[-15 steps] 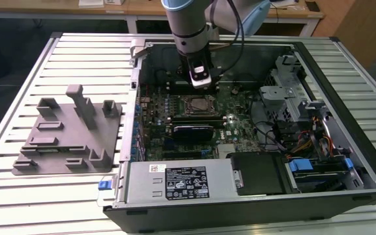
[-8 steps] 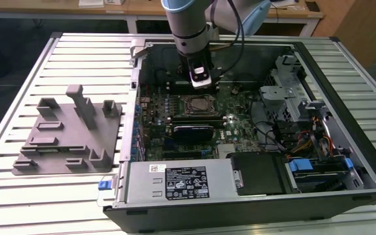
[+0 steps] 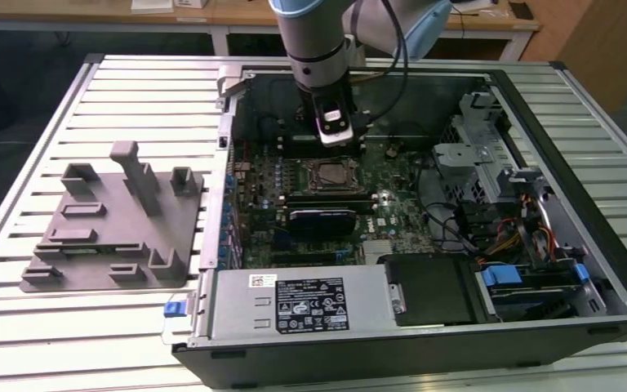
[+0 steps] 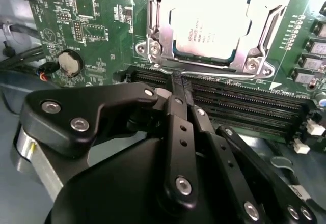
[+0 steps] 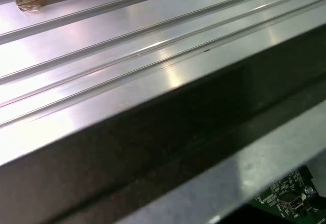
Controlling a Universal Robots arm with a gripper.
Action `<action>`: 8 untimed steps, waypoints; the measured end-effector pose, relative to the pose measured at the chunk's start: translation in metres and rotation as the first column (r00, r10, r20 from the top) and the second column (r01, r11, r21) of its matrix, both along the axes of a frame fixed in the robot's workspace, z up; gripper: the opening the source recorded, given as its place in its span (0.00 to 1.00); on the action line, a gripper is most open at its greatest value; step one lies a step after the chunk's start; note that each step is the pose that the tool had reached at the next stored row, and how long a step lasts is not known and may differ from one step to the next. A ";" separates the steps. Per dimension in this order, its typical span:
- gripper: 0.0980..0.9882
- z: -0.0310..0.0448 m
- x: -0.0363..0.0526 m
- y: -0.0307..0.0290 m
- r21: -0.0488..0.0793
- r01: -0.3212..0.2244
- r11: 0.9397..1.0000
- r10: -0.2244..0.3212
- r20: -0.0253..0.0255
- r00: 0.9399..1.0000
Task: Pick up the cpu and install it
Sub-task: 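Install the first cpu locking lever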
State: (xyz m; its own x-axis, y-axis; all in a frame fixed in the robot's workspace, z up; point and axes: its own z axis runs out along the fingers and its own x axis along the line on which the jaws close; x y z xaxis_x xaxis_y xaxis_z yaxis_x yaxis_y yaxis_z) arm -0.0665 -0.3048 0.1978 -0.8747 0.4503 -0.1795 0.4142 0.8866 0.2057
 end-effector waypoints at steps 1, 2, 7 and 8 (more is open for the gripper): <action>0.01 0.0013 0.0000 0.0000 0.000 0.000 1.000 0.000 0.000 1.000; 0.01 0.0029 0.0000 0.0000 0.000 0.000 1.000 0.000 0.000 1.000; 0.01 0.0049 0.0001 0.0000 0.000 0.000 1.000 0.000 0.000 1.000; 0.01 0.0050 0.0000 0.0000 0.000 0.000 1.000 0.000 0.000 1.000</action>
